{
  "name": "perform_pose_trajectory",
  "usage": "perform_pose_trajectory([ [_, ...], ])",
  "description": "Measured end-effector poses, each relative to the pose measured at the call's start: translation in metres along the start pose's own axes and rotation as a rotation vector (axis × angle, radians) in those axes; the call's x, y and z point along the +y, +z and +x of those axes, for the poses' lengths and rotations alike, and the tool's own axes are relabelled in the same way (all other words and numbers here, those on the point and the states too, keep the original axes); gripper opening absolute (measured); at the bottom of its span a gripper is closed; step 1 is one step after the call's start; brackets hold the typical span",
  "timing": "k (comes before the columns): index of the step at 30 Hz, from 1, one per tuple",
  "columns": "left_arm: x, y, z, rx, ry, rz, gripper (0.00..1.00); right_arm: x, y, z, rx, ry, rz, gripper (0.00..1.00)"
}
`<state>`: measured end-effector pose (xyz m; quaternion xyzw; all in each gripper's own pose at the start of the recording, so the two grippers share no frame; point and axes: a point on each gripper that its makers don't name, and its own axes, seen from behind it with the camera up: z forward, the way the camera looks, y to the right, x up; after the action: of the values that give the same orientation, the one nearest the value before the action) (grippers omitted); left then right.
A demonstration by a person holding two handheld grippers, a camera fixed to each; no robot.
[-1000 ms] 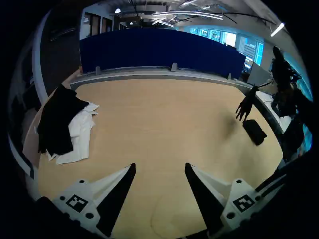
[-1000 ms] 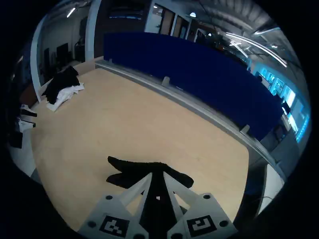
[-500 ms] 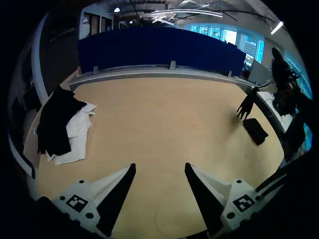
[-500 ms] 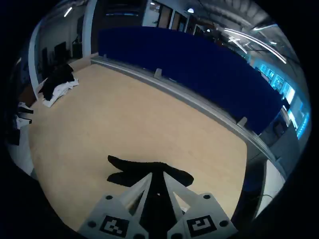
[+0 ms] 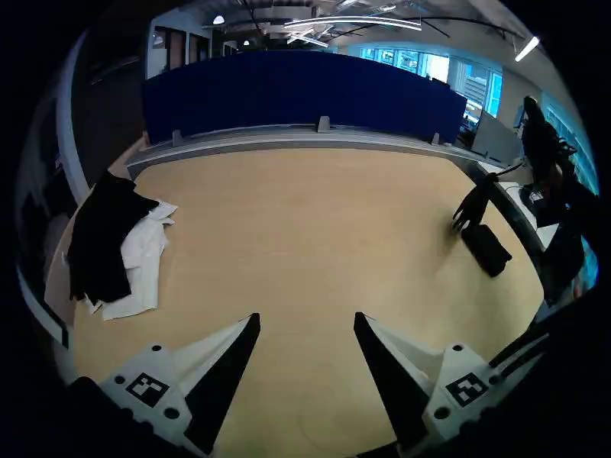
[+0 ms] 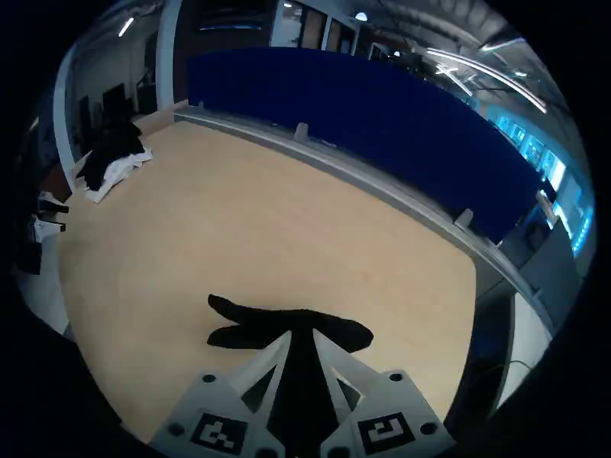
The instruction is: Fold towel
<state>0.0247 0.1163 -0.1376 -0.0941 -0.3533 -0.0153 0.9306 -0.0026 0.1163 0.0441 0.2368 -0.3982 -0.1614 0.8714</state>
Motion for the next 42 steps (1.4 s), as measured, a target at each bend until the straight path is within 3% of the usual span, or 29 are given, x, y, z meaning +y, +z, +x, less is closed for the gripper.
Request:
perform_pose_trajectory([
  [17, 0.015, 0.003, 0.0, -0.007, 0.034, -0.034, 0.91, 0.006, -0.035, -0.101, -0.122, 0.002, -0.036, 0.03],
  [26, 0.017, 0.001, 0.0, -0.008, 0.048, -0.039, 0.91, 0.008, -0.035, -0.141, -0.188, 0.015, -0.065, 0.03],
  [42, 0.009, 0.001, -0.005, -0.014, 0.053, -0.026, 0.91, 0.004, -0.026, -0.213, -0.302, 0.148, -0.121, 0.03],
])
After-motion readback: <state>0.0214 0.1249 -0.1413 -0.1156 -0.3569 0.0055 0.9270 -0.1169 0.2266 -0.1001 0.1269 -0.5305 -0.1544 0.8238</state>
